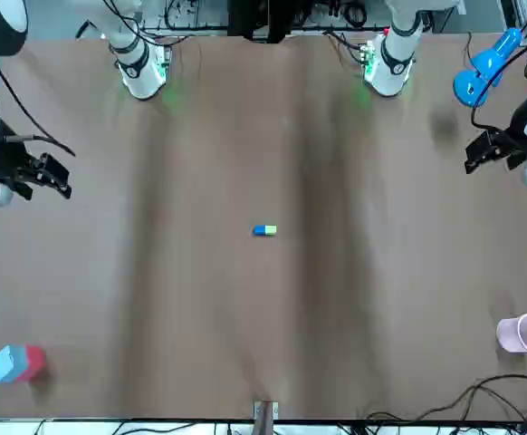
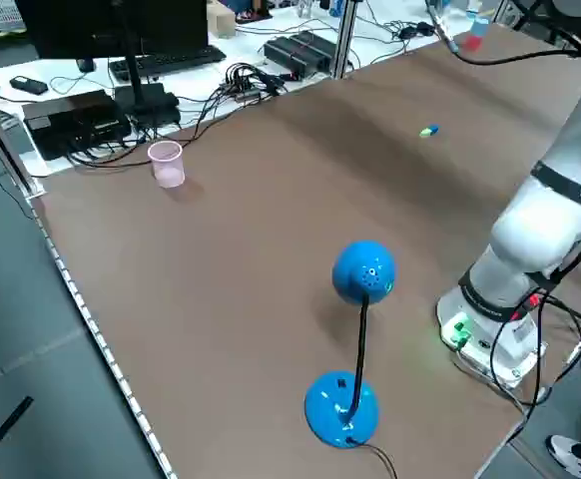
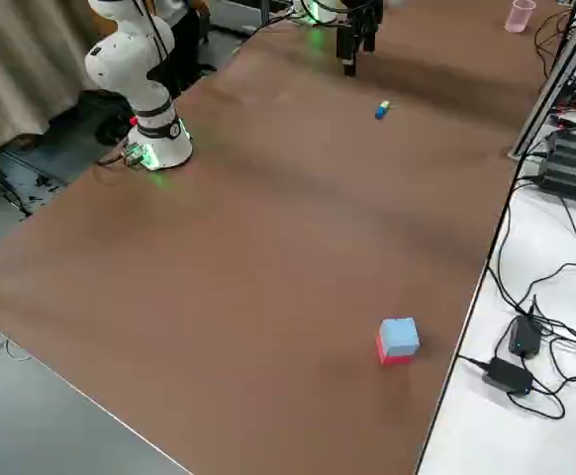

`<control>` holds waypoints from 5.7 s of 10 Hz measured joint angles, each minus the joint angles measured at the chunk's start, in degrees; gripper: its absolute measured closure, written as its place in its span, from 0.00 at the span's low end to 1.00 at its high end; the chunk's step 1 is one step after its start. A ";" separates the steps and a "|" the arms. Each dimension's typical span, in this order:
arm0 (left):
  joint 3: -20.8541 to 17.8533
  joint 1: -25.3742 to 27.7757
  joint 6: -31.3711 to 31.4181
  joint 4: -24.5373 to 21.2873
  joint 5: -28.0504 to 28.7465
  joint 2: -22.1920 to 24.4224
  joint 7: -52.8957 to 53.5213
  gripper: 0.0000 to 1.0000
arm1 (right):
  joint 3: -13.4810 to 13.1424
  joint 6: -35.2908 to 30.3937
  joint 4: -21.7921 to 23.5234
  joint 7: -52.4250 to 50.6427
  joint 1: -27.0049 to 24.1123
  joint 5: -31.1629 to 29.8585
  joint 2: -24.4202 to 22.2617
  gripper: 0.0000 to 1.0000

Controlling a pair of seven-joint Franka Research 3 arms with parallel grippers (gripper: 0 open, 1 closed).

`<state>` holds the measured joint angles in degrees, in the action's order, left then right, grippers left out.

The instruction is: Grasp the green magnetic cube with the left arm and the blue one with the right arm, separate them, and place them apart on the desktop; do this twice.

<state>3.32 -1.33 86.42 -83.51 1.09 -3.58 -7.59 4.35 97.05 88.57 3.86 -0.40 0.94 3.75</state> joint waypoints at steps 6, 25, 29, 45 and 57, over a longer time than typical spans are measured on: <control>0.02 -0.17 -0.01 -0.37 -0.02 -0.42 -0.30 0.00 | -0.02 0.00 0.00 0.00 0.00 0.00 0.01 0.00; 1.45 -29.26 28.92 -2.94 -9.76 -28.52 -98.02 0.00 | 0.17 -0.65 0.22 0.01 0.16 0.00 0.27 0.00; 1.06 -30.58 37.69 -8.82 -12.02 -31.44 -102.22 0.00 | 0.53 -1.64 2.81 -0.06 2.89 0.01 0.75 0.01; 1.37 -37.28 61.63 -13.81 -15.68 -37.99 -109.52 0.11 | 1.12 21.83 14.63 65.72 22.76 3.97 14.47 0.00; 1.06 -37.30 61.63 -13.64 -15.68 -39.34 -108.96 0.49 | 0.97 37.54 3.94 111.86 32.21 11.25 34.34 0.02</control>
<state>4.38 -38.63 148.05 -97.15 -14.59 -42.92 -116.55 5.32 134.60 92.51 115.72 31.82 12.19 38.09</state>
